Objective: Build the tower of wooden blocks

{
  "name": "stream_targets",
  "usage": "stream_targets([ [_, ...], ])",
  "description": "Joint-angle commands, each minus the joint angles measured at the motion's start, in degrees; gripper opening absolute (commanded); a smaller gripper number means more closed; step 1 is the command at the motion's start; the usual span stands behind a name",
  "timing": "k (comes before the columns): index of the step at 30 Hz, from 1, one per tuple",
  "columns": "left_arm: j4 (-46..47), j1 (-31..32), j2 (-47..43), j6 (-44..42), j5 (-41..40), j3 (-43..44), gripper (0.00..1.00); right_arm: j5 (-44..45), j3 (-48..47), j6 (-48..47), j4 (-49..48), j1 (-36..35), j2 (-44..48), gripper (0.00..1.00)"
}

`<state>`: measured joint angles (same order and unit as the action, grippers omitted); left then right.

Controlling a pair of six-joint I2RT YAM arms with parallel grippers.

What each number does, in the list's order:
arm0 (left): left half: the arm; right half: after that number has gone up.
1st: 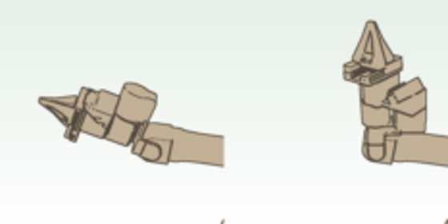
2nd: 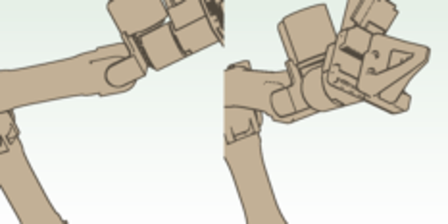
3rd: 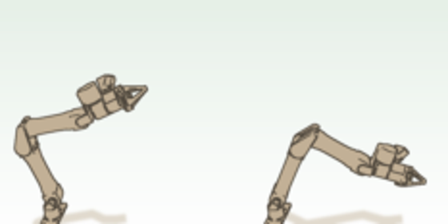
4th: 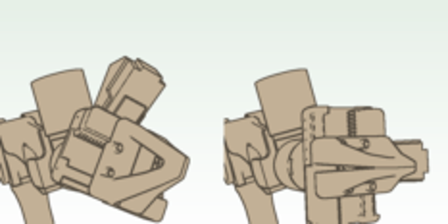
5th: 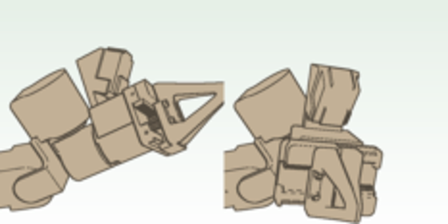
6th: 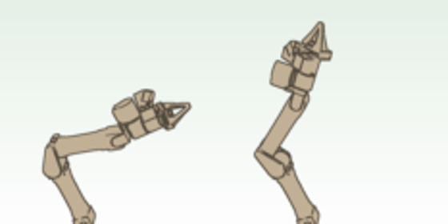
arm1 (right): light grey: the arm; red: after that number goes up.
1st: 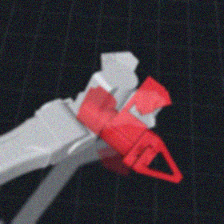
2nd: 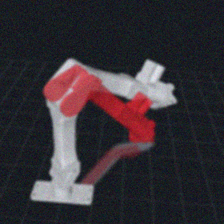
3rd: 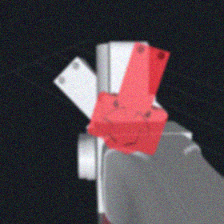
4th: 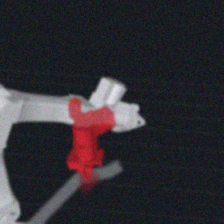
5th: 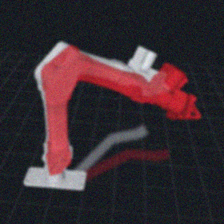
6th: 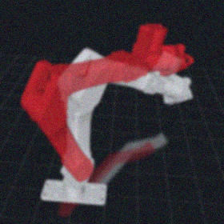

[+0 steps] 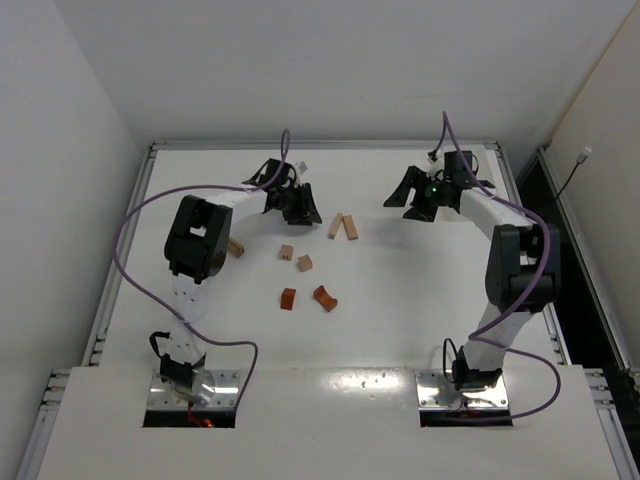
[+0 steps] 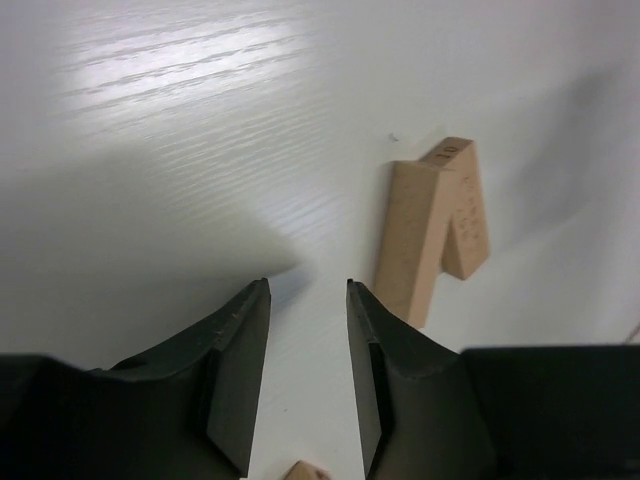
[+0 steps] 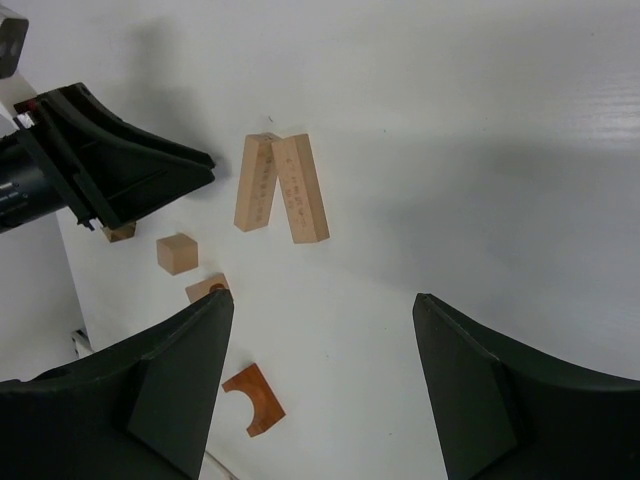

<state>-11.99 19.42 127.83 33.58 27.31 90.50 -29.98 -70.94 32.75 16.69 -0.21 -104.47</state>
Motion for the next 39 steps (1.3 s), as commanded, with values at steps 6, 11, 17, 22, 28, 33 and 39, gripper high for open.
stream_targets([
  [6,-10.42,5.18,-4.43,-12.3,-12.98,8.1,0.31,0.09,-1.13,-0.33,-2.27,-0.93,1.19,0.7],
  [11,-14.55,9.14,-4.43,-15.65,-17.46,11.89,0.31,-0.43,-1.13,-0.32,-2.8,-0.93,1.19,0.7],
  [17,-18.95,11.78,-2.59,-18.2,-20.98,15.49,0.32,-0.43,-0.61,-0.32,-2.8,-0.41,1.19,0.7],
  [22,-20.88,12.31,-1.27,-18.2,-24.48,16.11,0.35,-0.96,-0.61,-0.32,-3.33,-0.41,1.19,0.7],
  [28,-21.94,12.84,-0.13,-19.34,-25.11,16.64,0.35,-0.96,-0.61,0.21,-3.33,-0.41,0.67,0.7],
  [33,-21.94,13.45,0.4,-19.87,-24.32,17.16,0.35,-0.96,-0.61,0.21,-3.33,-0.41,0.67,0.7],
  [39,-21.94,14.07,0.4,-20.4,-22.56,17.17,0.38,-0.96,-0.61,0.21,-3.86,-0.41,0.67,0.7],
])
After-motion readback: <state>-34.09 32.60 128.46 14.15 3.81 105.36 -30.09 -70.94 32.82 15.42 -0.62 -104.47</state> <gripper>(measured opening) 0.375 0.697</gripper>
